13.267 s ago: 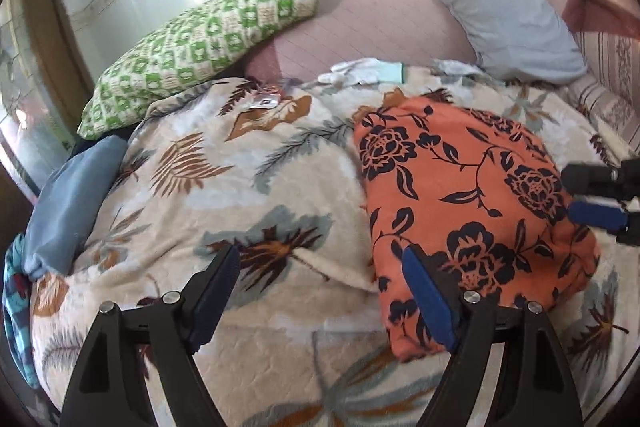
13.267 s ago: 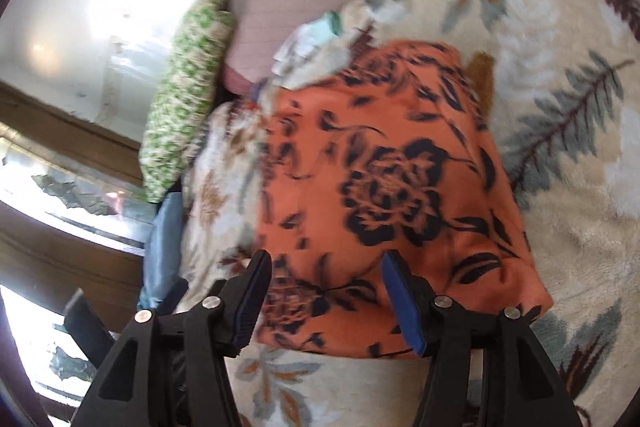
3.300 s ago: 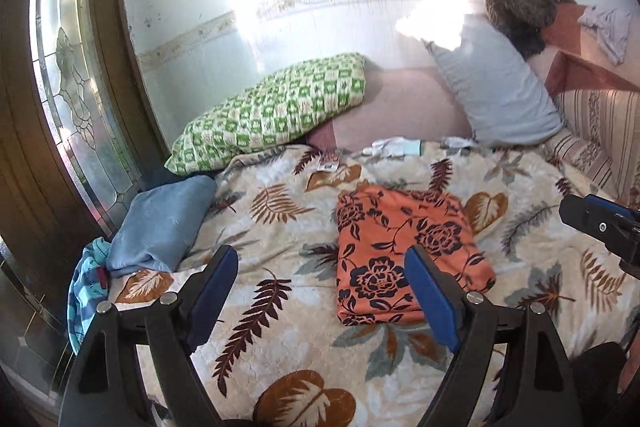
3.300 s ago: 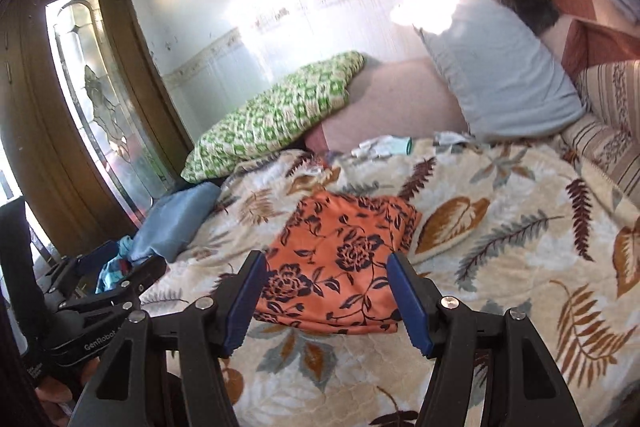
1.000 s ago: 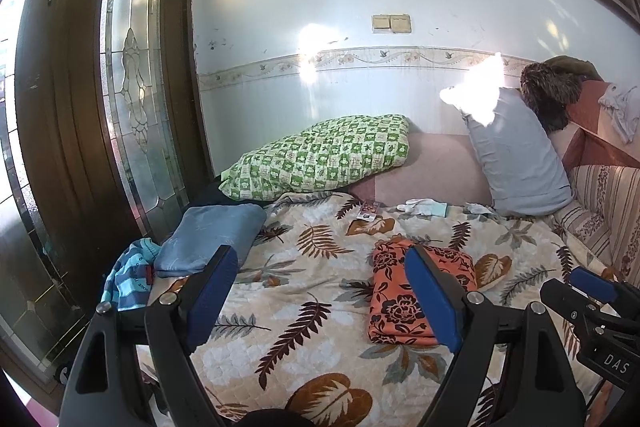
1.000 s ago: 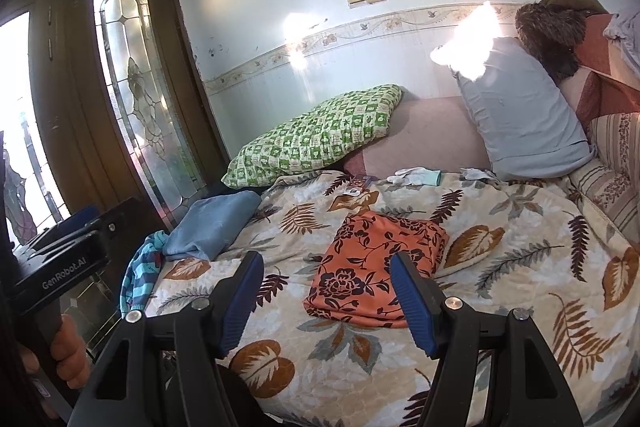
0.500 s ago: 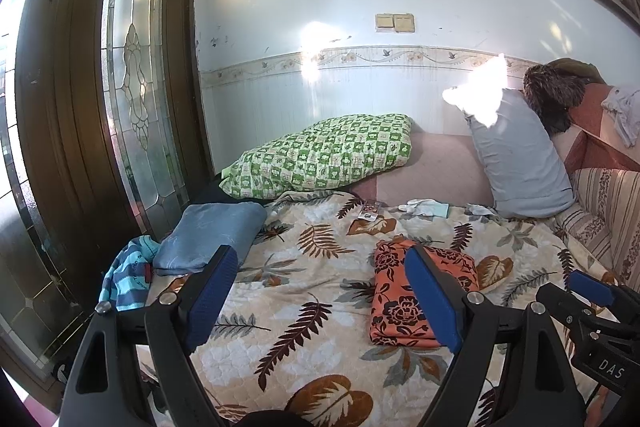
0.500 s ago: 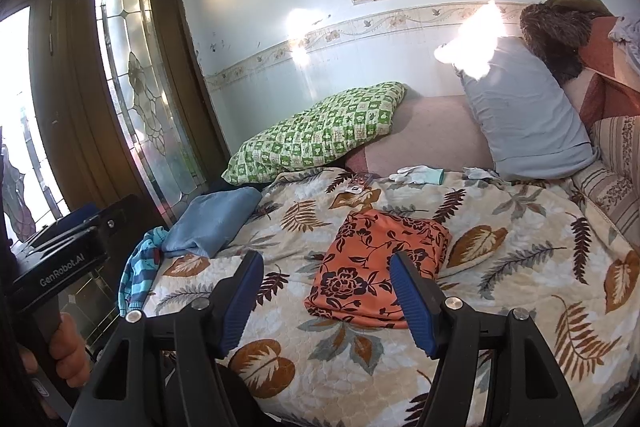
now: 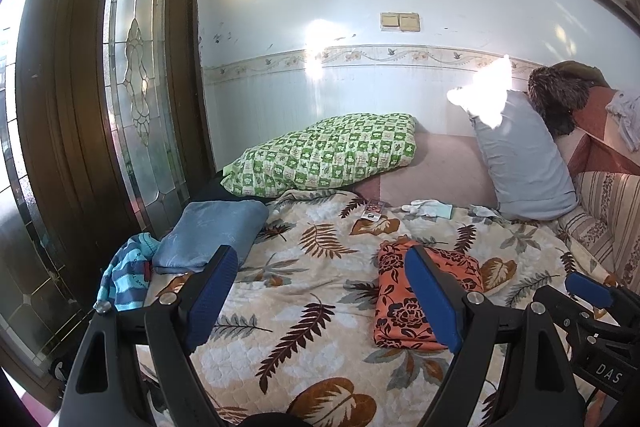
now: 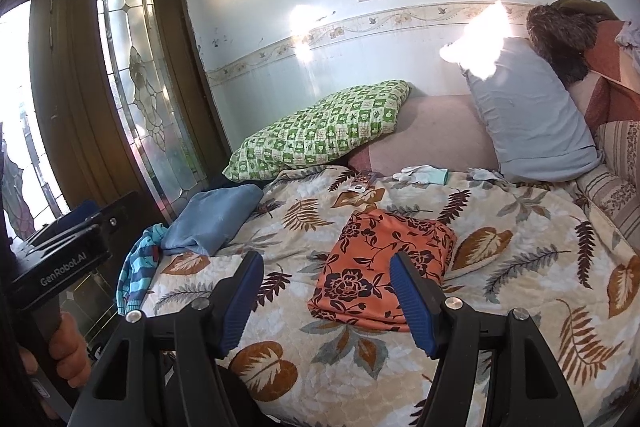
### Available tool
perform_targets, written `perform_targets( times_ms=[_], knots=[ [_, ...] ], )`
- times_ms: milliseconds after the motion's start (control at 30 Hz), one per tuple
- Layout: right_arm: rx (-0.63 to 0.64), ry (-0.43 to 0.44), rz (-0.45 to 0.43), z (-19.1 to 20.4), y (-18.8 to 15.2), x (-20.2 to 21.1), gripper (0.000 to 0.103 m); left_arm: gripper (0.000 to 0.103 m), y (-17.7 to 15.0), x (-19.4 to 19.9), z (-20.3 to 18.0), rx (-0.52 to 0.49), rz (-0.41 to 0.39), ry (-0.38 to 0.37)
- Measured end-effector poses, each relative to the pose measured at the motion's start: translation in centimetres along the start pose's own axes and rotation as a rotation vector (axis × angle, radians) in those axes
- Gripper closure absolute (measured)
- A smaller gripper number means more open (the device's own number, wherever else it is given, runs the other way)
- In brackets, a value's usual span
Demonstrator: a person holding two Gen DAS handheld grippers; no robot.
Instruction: Fold small clothes
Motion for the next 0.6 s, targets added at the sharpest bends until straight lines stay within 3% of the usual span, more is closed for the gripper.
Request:
perform_targets(
  times_ms=[600],
  knots=[
    [0.034, -0.034, 0.009, 1.1, 0.6, -1.4, 0.034, 0.017, -0.2, -1.5, 0.5, 0.030, 0.012, -0.019]
  ],
)
Point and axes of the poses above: each gripper's, at about its wrist camera, not at the fingertips, and x roughly against the way its jaws point, z to its left, y to its top, the point moved 8 cm from there along -x, roughly the way its jaws point, and after that the axes turned 1 degree about -x, right-handed, at the moved point
